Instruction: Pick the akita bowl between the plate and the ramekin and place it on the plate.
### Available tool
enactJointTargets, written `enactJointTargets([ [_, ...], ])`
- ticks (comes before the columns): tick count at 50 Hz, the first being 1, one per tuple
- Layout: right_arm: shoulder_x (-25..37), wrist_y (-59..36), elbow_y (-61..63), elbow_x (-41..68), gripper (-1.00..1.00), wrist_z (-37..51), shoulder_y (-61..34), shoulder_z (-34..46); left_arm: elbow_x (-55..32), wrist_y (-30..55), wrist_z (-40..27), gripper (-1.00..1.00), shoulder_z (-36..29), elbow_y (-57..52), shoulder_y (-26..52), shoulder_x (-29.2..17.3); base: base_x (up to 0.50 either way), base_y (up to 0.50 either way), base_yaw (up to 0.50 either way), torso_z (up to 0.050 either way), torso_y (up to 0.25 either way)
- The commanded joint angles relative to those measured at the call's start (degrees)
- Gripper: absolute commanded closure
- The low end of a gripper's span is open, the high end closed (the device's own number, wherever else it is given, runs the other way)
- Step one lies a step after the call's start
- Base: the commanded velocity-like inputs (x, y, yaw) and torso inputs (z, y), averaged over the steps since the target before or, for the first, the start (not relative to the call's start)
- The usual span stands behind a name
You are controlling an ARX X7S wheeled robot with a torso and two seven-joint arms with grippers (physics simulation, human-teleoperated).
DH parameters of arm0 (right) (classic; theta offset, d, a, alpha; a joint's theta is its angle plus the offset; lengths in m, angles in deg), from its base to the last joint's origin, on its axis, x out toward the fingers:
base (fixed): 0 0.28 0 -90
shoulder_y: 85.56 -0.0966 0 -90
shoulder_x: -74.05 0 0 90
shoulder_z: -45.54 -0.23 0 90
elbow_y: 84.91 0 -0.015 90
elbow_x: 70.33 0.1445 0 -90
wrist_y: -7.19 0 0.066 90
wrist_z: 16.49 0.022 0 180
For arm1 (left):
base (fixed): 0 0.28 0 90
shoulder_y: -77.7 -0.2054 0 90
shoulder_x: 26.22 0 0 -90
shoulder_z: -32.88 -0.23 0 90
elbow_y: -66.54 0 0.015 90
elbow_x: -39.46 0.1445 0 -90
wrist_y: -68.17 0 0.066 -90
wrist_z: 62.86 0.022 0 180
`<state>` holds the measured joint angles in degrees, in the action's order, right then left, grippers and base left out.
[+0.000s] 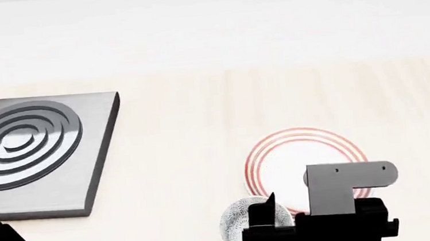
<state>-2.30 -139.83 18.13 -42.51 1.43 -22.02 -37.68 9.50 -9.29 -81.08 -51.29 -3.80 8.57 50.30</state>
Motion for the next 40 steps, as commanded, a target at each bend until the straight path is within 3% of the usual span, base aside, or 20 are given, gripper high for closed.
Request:
enactJointTargets([
  [1,-0.88,-1.83,-2.56,1.86,-1.0,-0.09,-2.03,-1.29,-0.12,-0.14,-0.12,-1.0,-0.17,0.07,-0.03,-0.08,0.0,0.0,0.0,0.0,0.0],
  [16,-0.49,-7.3,-5.92,4.93,-1.0,-1.67,-5.25,-1.4,-0.44,0.12,-0.38,-1.0,-0.36,-0.12,-0.06,-0.29,0.0,0.0,0.0,0.0,0.0],
  [40,-0.45,-6.76,-11.44,6.34,-1.0,-3.65,-6.77,-1.65,-0.68,-0.26,-0.56,-1.0,-0.71,0.23,-0.03,-0.39,0.0,0.0,0.0,0.0,0.0],
])
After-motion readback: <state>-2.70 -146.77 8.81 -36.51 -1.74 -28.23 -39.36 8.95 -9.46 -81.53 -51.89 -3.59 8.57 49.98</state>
